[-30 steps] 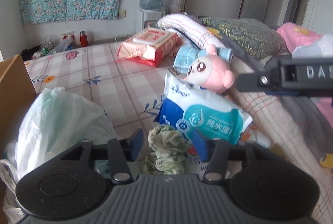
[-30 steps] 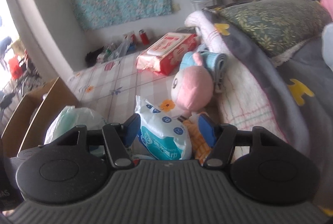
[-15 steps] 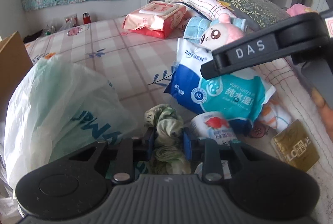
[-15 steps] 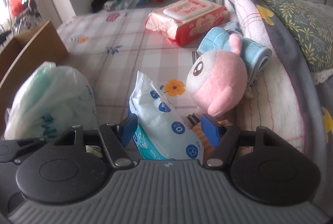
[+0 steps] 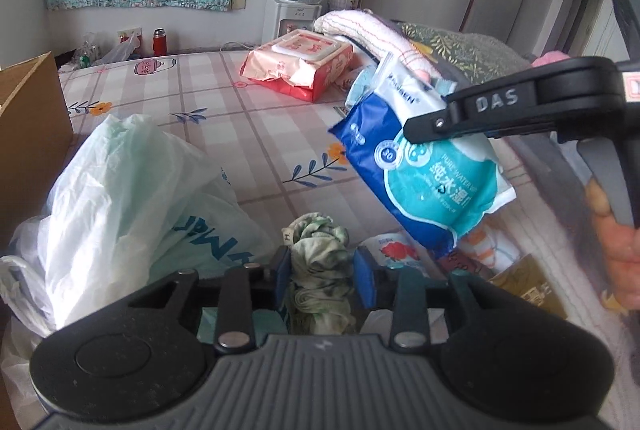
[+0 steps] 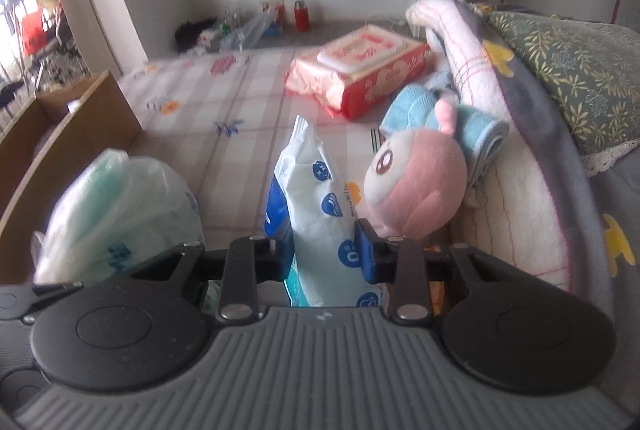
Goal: Organize soft objects
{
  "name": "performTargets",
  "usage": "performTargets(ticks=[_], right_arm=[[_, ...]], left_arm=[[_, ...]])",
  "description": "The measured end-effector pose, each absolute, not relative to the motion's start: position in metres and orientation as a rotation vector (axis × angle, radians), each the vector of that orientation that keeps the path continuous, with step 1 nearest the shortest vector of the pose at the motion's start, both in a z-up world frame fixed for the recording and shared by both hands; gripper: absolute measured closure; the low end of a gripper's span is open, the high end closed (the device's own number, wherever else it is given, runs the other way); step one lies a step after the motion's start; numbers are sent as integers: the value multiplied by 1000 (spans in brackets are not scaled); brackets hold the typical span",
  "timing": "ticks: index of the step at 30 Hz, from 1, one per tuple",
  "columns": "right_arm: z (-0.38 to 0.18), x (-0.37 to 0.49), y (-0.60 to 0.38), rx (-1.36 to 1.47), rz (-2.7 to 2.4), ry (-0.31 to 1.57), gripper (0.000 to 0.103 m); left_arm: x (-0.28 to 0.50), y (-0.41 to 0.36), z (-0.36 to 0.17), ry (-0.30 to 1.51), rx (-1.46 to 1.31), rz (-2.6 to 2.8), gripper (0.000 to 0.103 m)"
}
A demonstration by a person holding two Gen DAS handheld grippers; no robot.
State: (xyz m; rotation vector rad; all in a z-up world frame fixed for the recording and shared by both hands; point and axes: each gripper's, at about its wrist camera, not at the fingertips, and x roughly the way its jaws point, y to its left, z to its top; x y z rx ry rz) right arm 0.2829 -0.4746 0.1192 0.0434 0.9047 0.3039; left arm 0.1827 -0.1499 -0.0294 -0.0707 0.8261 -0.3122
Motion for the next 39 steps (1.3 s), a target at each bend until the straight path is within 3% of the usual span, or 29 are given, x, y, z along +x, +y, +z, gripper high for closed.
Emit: performTargets(ticks=[7, 12, 17, 33, 39], right_arm=[[147, 259, -518, 398, 386, 883, 73], [113, 244, -545, 680, 430, 980, 73], [80, 236, -559, 782, 361, 1026, 73], [72, 235, -565, 811, 310, 1024, 72], [63, 231, -563, 872, 312, 1040, 72]], left_arm=[[176, -132, -14, 803, -125, -305, 59], [179, -117, -20, 895, -253, -359, 56], [178, -112, -22, 911, -296, -384, 54], [207, -138, -41, 990, -478, -561, 42], [208, -142, -39, 1005, -532, -593, 43]])
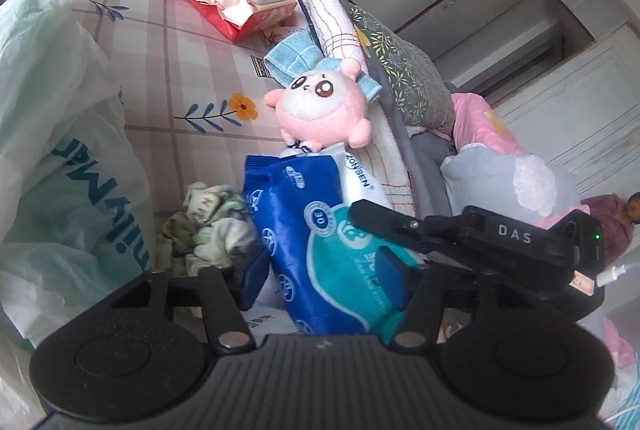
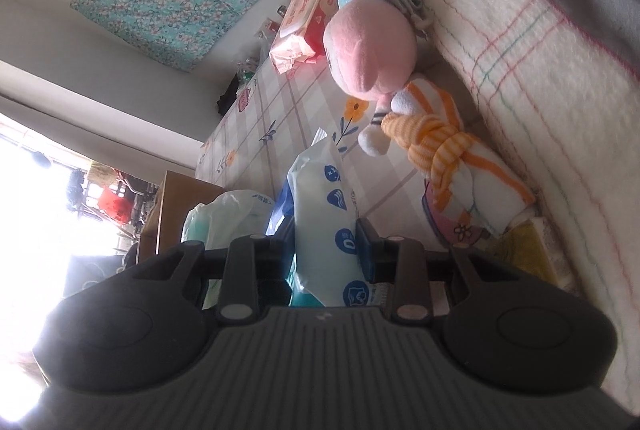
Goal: Organize soft objects
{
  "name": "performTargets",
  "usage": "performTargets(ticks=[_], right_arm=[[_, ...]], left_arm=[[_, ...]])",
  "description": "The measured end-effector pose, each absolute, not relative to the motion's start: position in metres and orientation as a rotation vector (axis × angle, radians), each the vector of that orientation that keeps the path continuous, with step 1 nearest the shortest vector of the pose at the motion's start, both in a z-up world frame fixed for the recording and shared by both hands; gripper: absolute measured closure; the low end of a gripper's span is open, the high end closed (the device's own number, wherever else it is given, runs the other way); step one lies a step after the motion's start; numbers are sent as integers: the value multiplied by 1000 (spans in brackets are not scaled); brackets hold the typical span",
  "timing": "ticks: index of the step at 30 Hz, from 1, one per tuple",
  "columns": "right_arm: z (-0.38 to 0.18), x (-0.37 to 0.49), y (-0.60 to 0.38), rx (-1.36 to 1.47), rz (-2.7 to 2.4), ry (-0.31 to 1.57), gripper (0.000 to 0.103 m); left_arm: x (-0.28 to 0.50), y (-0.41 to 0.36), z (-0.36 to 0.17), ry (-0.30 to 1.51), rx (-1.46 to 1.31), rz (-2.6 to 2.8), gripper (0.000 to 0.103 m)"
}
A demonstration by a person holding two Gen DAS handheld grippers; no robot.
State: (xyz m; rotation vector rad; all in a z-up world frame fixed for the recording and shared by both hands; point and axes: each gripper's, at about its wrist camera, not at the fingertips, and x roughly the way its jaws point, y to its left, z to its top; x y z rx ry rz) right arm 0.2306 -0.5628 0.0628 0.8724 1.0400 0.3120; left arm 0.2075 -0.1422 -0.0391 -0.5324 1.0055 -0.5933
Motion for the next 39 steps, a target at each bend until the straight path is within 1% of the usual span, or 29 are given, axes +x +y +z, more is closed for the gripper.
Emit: performTargets(ticks=[7, 13, 20, 25, 31, 33, 35, 36, 39], right_arm=[[87, 219, -547, 862, 337, 1004, 73], [127, 220, -507, 826, 424, 945, 73], [165, 236, -417, 802, 607, 916, 73], [177, 244, -322, 774, 755, 945, 72], [172, 253, -220, 702, 833, 1016, 71], [168, 255, -196, 665, 830, 1030, 69], [164, 258, -181, 592, 805, 1033, 59], [163, 258, -177, 556, 787, 1026, 56], [163, 255, -179, 494, 748, 989, 54]], left_arm=[[192, -126, -15, 944, -518, -588, 43], [172, -88, 22, 824, -488, -542, 43], [144, -5, 68, 677, -475, -372, 42], [122, 64, 80, 617, -487, -204, 41], [124, 139, 72, 645, -538, -79, 41], [135, 157, 66, 685, -543, -69, 41], [152, 169, 56, 753, -530, -43, 41], [159, 175, 45, 794, -510, -29, 41], [183, 183, 17, 931, -468, -8, 41]])
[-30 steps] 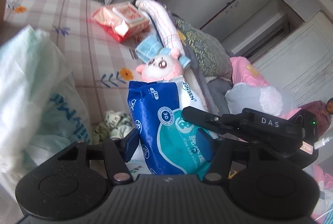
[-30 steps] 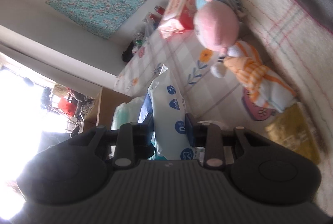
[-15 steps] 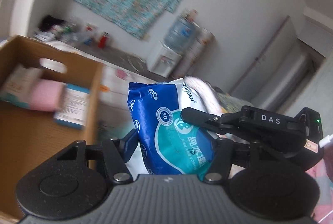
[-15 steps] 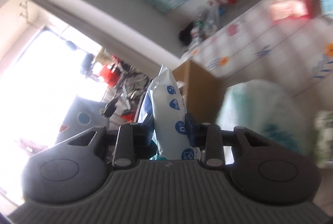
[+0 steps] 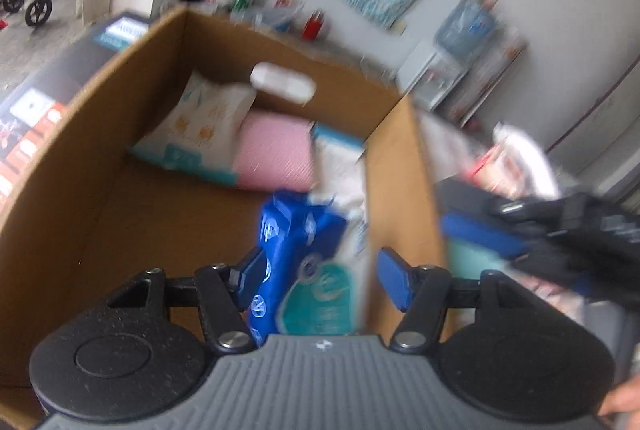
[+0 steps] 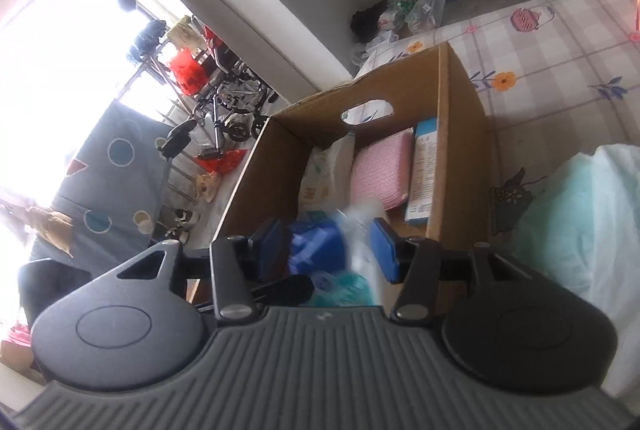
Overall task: Organize soft objects
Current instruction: 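Lower the wipes pack into the cardboard box with the left tool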
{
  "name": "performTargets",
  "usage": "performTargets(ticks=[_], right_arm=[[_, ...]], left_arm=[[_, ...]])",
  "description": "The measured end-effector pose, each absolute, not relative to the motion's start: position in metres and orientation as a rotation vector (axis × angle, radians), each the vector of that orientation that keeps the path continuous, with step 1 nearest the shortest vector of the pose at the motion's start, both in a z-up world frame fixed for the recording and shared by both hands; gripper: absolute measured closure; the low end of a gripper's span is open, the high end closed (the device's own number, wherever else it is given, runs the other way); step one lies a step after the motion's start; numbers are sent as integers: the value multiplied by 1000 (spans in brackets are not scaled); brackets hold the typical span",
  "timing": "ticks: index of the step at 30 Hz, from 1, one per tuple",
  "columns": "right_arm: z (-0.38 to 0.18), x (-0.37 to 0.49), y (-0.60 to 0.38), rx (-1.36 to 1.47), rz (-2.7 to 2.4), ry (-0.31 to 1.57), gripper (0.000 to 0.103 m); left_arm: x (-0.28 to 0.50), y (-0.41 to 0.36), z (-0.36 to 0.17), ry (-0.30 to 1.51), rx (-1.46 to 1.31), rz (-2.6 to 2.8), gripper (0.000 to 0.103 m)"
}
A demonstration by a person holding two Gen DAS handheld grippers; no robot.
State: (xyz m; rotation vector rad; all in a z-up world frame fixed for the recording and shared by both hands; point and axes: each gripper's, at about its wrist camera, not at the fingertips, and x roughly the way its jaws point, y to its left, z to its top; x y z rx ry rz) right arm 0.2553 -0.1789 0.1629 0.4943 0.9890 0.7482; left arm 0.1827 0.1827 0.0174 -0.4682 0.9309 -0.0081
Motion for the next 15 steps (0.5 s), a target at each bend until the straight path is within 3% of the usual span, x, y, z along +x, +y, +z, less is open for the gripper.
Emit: performTargets(ticks=[4, 15], right_arm=[[165, 254, -203, 482, 736, 964, 52], [163, 252, -253, 528, 717, 919, 50]], left_arm=[[197, 186, -7, 1056, -423, 11, 42], [236, 205, -23, 1141, -443, 182, 35]])
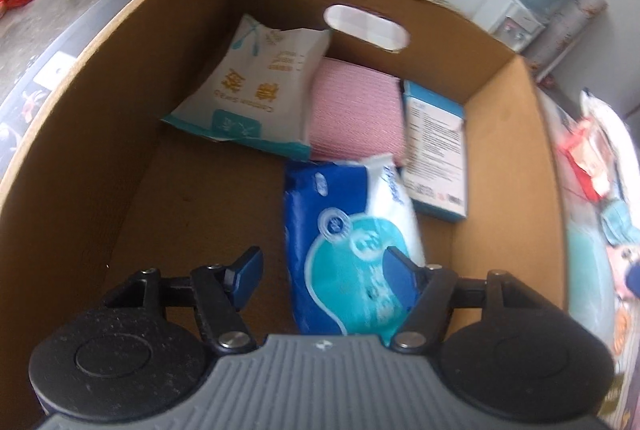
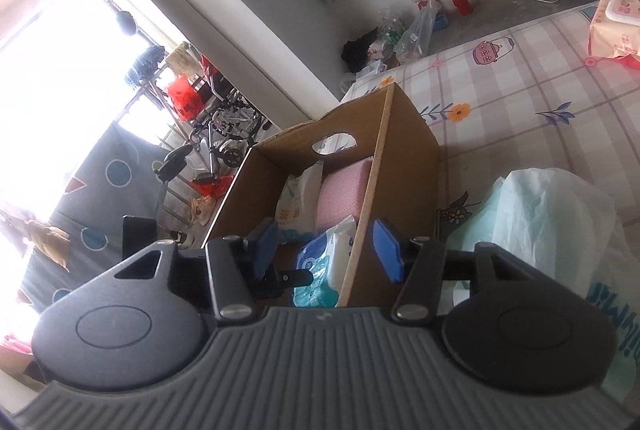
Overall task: Organize soft objects
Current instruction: 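Lower the wipes pack into the cardboard box with the left tool, then press the wipes pack flat in the box with the left tool and open it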
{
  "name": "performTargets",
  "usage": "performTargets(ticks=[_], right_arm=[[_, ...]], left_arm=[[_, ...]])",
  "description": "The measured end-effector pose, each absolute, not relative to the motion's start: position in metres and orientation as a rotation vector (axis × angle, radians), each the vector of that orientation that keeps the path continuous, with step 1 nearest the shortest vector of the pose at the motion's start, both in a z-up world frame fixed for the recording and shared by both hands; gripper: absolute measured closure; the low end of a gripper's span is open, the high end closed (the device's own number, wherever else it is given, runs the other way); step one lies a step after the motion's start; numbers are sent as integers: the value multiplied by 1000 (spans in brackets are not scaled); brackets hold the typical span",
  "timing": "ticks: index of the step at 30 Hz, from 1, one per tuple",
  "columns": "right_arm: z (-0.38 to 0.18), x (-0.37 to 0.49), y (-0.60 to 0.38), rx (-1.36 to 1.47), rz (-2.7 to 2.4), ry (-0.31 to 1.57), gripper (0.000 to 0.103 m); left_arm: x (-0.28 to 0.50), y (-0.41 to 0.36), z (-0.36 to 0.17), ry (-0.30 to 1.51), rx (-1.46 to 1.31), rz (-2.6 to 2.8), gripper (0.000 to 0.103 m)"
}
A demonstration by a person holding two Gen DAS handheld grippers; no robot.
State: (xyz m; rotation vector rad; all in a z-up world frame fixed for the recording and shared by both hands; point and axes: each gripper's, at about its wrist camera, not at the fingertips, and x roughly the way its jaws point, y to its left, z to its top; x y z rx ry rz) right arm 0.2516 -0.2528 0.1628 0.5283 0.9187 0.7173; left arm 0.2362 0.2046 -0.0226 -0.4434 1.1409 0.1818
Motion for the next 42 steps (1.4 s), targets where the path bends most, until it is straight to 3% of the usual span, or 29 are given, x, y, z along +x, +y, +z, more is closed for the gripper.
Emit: performTargets(ticks=[5, 27, 29, 31, 33, 42], right_arm=[[155, 252, -256, 548, 727, 934, 50], [138, 254, -257, 568, 701, 994, 47], [139, 253, -259, 566, 698, 991, 47], [140, 252, -262, 567, 694, 984, 47], [140, 252, -264, 572, 690, 981, 47], [139, 250, -269, 579, 685, 979, 43]], left_arm=[[258, 212, -37, 1182, -494, 189, 35], [241, 158, -30, 1243, -186, -118, 49], [239, 165, -28, 1238, -244, -84, 46], [242, 171, -28, 1236, -334, -48, 29], [245, 178, -31, 1237, -448, 5, 20], [266, 182, -47, 1230, -675, 256, 17]])
